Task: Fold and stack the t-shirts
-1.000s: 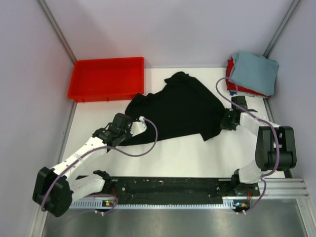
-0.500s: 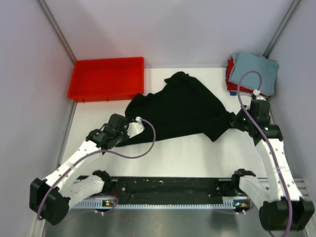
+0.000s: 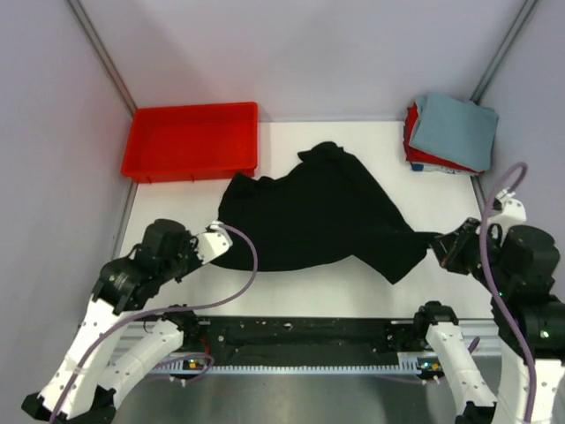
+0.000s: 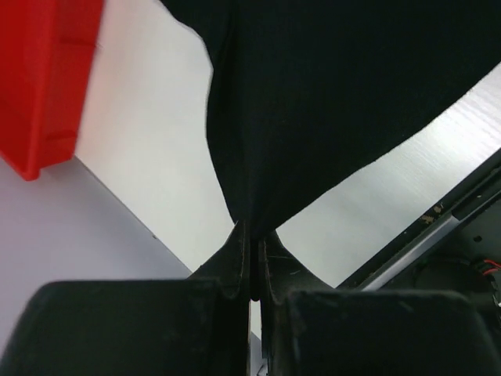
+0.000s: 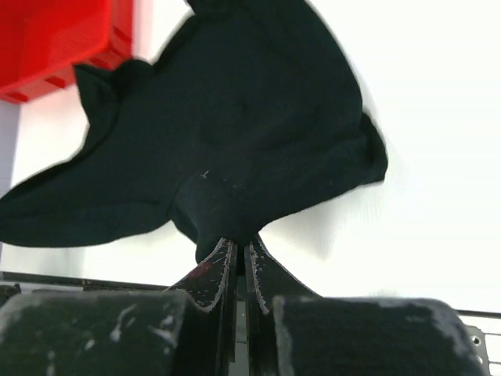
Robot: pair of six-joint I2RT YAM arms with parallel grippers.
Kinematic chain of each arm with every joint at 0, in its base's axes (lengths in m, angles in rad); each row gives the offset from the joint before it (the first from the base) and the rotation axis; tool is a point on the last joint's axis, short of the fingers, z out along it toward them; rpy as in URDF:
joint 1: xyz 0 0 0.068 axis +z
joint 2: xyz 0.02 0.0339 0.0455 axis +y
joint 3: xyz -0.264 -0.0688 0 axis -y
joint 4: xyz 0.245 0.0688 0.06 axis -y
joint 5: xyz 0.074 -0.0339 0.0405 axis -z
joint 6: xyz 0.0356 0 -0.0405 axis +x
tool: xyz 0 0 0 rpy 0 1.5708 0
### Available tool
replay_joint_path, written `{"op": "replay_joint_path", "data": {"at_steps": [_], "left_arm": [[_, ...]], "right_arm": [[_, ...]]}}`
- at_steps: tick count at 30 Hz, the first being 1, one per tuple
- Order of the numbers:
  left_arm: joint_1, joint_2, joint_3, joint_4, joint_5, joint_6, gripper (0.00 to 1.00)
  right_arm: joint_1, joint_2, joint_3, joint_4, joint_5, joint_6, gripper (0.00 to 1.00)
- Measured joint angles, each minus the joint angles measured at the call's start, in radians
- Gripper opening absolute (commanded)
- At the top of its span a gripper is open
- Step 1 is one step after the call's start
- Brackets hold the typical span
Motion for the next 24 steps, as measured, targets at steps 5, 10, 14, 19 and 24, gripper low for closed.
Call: {"op": "replay_joint_path", "data": {"at_steps": [5,10,14,19,24], "left_arm": [[0.008,-0.027,0.165,-0.101,0.074,0.031,0.00],[0.007,-0.034,0.254,-0.122,0.067,0.094,0.00],[0.007,-0.030,0.264,-0.063,0.012,0.137,0.00],[0.007,0.169,0.274,0.120,-0.109,0.144,0.00],[0.019,0.581,0.493,0.344,-0.219,0.145,0.00]], "right_arm": [[0.008,-0.002,0.242,-0.082,0.022,-0.031,0.00],[0.013,0.017,0.459,-0.123,0.119,-0.042,0.00],[0.032,0.056,0.529,-0.105,0.196,-0.043,0.00],[0.032,0.204,0.444,0.027,0.216,-0.040,0.00],[0.031,0.678,0.647,0.193,0.252,-0.062,0.00]]}}
